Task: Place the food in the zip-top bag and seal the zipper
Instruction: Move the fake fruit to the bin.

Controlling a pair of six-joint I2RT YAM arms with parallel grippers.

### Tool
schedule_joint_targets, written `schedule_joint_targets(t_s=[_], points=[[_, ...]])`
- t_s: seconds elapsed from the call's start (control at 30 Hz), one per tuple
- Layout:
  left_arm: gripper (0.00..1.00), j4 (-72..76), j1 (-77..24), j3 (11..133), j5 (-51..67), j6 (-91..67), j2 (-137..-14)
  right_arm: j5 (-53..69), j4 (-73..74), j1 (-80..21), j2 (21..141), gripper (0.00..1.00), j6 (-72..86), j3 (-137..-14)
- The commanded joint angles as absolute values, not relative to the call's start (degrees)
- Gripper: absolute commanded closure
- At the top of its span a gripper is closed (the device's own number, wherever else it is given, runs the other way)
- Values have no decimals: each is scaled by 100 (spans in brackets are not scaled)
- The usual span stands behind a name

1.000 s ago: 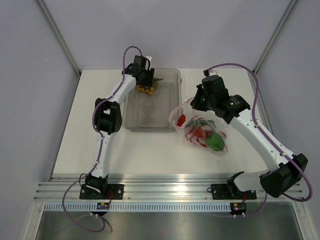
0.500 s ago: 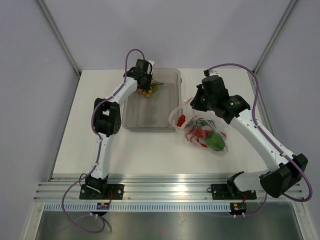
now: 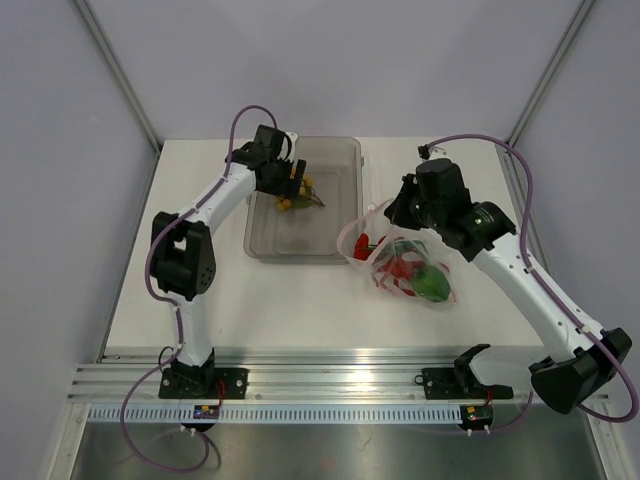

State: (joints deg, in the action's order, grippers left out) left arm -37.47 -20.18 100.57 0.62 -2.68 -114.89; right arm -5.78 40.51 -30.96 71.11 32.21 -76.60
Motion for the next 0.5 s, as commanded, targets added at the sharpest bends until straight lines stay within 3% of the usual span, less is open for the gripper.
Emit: schedule_joint_targets(t_s=[0.0,0.1,0.2,0.27,0.47], points=[[13,-4016,-2197,9958,106,-211,-11031,-431,3788,-3094,6847,100,3340,-7629],[11,-4140,-2530,10045,-393,-35,-10829,-404,3779,-3094,6768,100,3357,-7585],[15,-4122,-3005,10186,-842,412,-10784,-439,3788,-3094,6706,100,3349,-7559],[21,-4209,-3278,10344,-984,326,-11002,-483,3823,-3094,6671,100,3322,-7541],[51,-4404,-3524,11039,-967,-1008,-11942,-694,3972,-3094,6601,100,3200,-7576]])
